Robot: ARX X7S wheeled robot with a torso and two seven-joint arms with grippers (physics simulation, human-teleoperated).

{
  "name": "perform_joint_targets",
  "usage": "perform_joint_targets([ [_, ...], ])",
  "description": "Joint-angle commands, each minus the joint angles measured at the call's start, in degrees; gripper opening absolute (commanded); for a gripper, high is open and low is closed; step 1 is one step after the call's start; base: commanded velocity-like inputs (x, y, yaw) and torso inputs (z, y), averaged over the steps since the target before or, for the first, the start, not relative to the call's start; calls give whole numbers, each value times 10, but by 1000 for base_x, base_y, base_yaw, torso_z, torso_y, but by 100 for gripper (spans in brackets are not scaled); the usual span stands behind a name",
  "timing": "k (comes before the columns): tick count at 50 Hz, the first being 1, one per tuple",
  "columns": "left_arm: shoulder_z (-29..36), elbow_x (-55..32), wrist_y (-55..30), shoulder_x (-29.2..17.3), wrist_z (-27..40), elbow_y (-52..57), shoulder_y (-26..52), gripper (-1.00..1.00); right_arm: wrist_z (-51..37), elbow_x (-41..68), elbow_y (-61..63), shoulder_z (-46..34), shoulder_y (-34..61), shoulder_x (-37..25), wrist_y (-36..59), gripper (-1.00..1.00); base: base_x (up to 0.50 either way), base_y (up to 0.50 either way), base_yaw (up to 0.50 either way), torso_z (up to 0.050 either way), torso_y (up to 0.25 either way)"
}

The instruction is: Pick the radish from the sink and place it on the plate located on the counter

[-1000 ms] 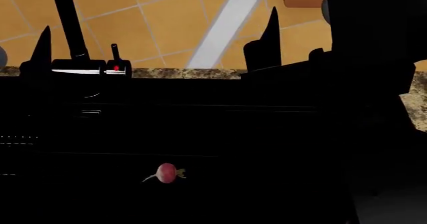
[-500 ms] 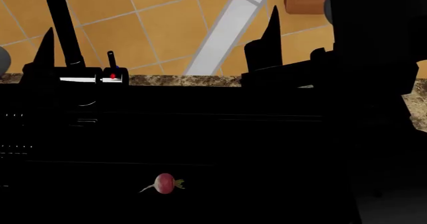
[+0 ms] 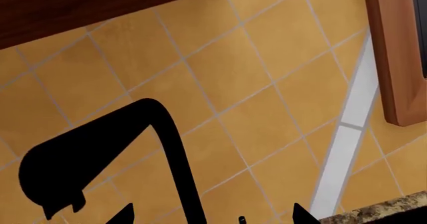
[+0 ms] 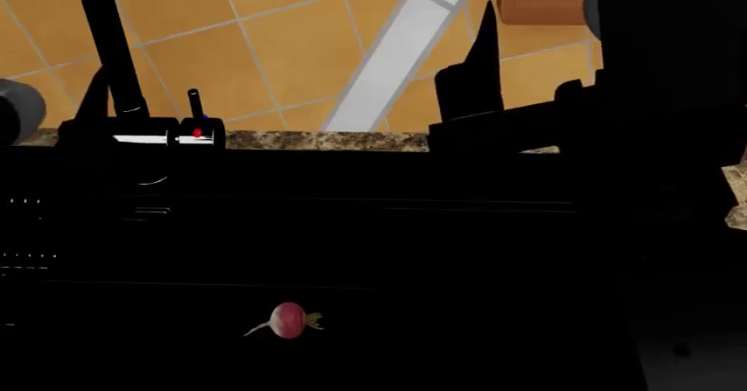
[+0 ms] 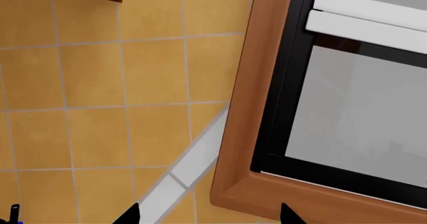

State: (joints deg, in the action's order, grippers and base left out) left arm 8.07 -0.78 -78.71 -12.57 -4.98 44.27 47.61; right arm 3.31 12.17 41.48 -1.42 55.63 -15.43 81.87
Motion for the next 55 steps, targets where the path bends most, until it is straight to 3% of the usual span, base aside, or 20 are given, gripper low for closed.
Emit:
perform_joint_targets([
  [1, -7, 1, 17, 2, -2, -1, -4, 100, 0, -3, -4, -3, 1, 2, -1, 100, 12, 0, 0, 0, 0],
  [2, -3, 62, 15, 21, -48, 0, -4, 100, 51, -70, 0, -7, 0, 20, 3, 100, 0, 0, 0, 0, 0],
  [6, -17, 57, 17, 25, -53, 1, -3, 100, 51, -69, 2, -7, 0, 19, 5, 100, 0, 0, 0, 0, 0],
  [13, 0, 64, 19, 17, -42, 1, -5, 100, 49, -67, 0, -9, 0, 18, 5, 100, 0, 0, 0, 0, -19],
  [41, 14, 59, 7, 14, -39, -2, 10, 100, 47, -62, -2, -12, 1, 11, 6, 100, 0, 0, 0, 0, -248],
  [46, 17, 57, 2, 14, -40, -5, 12, 100, 46, -60, -1, -13, 1, 9, 7, 100, 0, 0, 0, 0, 0],
  [55, 49, 14, -99, 2, -99, -34, 76, 100, 46, -59, -2, -6, 4, 7, 9, 100, 0, 0, 0, 0, 0],
])
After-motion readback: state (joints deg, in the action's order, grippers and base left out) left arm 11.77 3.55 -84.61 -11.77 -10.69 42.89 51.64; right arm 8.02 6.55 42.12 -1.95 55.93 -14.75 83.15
